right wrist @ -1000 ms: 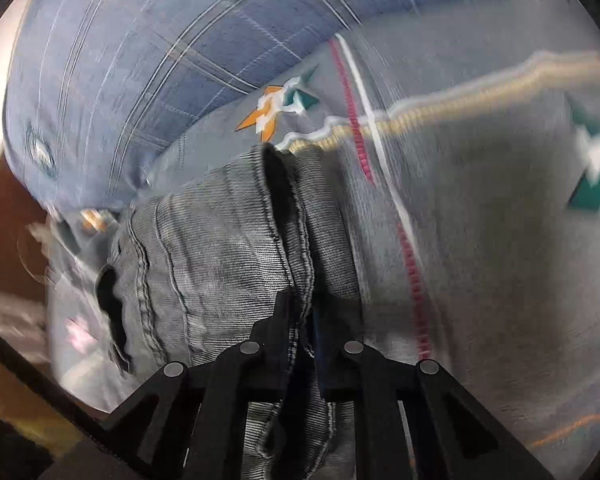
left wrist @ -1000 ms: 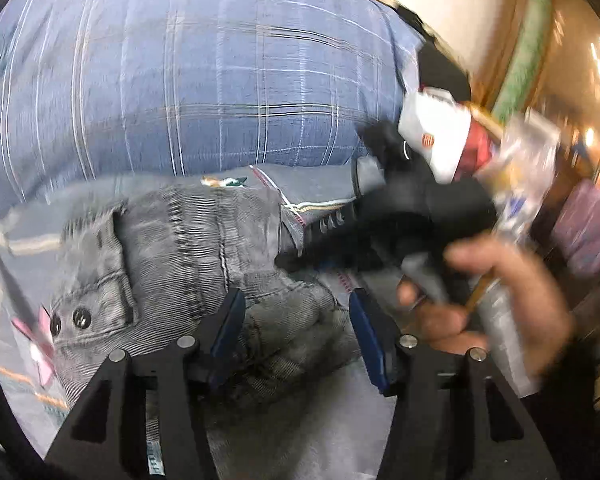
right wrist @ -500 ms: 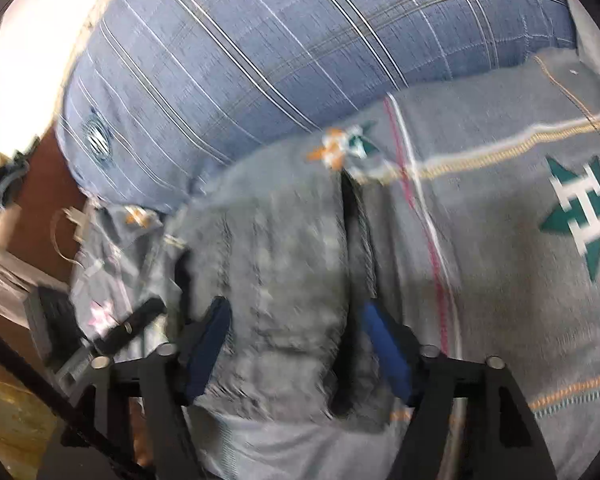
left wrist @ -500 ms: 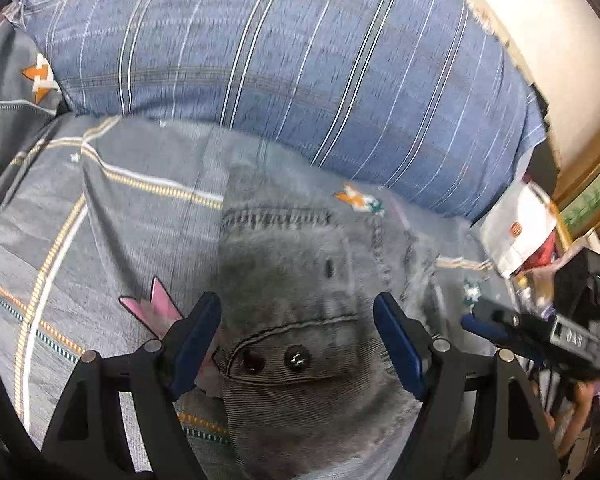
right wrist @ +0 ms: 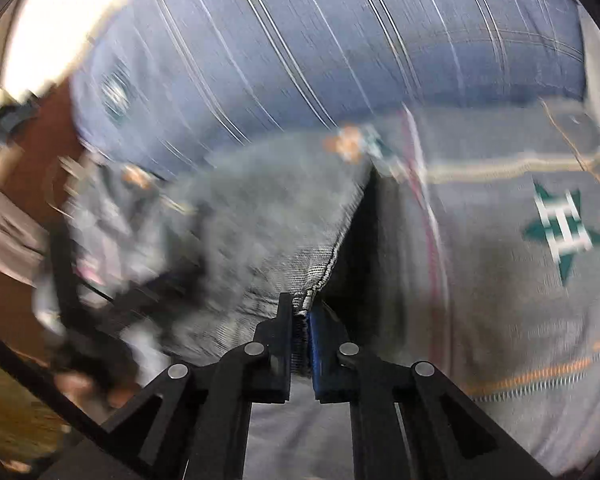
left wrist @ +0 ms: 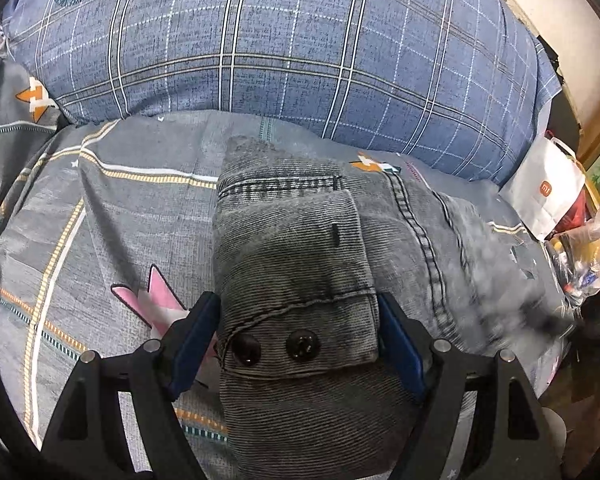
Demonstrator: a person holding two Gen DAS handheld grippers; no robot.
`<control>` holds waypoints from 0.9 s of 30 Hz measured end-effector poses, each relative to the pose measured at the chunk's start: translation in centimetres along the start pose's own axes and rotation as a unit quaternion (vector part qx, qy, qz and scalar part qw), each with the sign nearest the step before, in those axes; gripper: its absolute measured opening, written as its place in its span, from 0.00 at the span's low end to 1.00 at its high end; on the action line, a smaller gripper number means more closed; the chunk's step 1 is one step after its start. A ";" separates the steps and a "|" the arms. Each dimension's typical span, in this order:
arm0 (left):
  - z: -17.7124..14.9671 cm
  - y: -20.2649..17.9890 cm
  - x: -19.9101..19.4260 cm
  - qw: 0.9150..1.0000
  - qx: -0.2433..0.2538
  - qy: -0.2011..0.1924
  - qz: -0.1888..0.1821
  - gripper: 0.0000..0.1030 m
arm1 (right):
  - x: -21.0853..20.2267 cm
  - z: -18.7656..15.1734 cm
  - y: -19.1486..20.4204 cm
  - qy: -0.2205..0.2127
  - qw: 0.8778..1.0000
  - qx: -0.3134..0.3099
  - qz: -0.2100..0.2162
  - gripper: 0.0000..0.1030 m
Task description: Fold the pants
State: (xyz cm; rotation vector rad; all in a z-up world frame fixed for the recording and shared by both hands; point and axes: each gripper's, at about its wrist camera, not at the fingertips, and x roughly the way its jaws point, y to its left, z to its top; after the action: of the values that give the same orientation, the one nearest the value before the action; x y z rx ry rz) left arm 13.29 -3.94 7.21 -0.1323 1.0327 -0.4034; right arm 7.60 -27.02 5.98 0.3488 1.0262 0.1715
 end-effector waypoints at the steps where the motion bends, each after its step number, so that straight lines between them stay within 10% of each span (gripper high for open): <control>1: -0.1 -0.1 0.3 1.000 0.003 0.005 0.002 0.77 | 2.2 -0.7 -0.8 0.031 0.999 0.009 -0.011 0.07; 11: -0.7 0.3 2.3 0.999 -0.013 0.036 -0.004 0.80 | 3.6 -1.0 -1.8 0.046 0.999 0.006 -0.006 0.09; 13: -0.5 1.0 0.8 0.999 -0.029 0.025 -0.020 0.80 | 2.1 -0.8 -1.6 0.023 0.999 0.018 0.013 0.23; 15: -0.2 1.5 -1.2 0.999 -0.030 -0.006 -0.021 0.80 | -0.8 -0.6 -1.8 -0.033 0.999 0.024 0.023 0.77; 16: -0.1 1.9 -2.0 0.999 -0.031 -0.019 -0.021 0.80 | -1.6 -0.3 -1.8 -0.046 0.998 0.030 0.027 0.84; 23: 0.8 5.3 -1.6 0.994 -0.103 -0.010 -0.045 0.80 | 0.3 6.0 -1.8 -0.028 0.996 0.085 0.009 0.84; 27: 1.0 7.0 -0.5 0.989 -0.132 0.005 -0.061 0.80 | 4.9 5.6 -5.3 -0.013 0.986 0.151 0.071 0.73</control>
State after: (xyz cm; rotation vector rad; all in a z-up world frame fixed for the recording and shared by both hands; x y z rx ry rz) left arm 15.77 2.58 6.12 -0.4333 1.0876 -0.3761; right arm 14.78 -31.64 2.72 0.6988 1.0035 0.1395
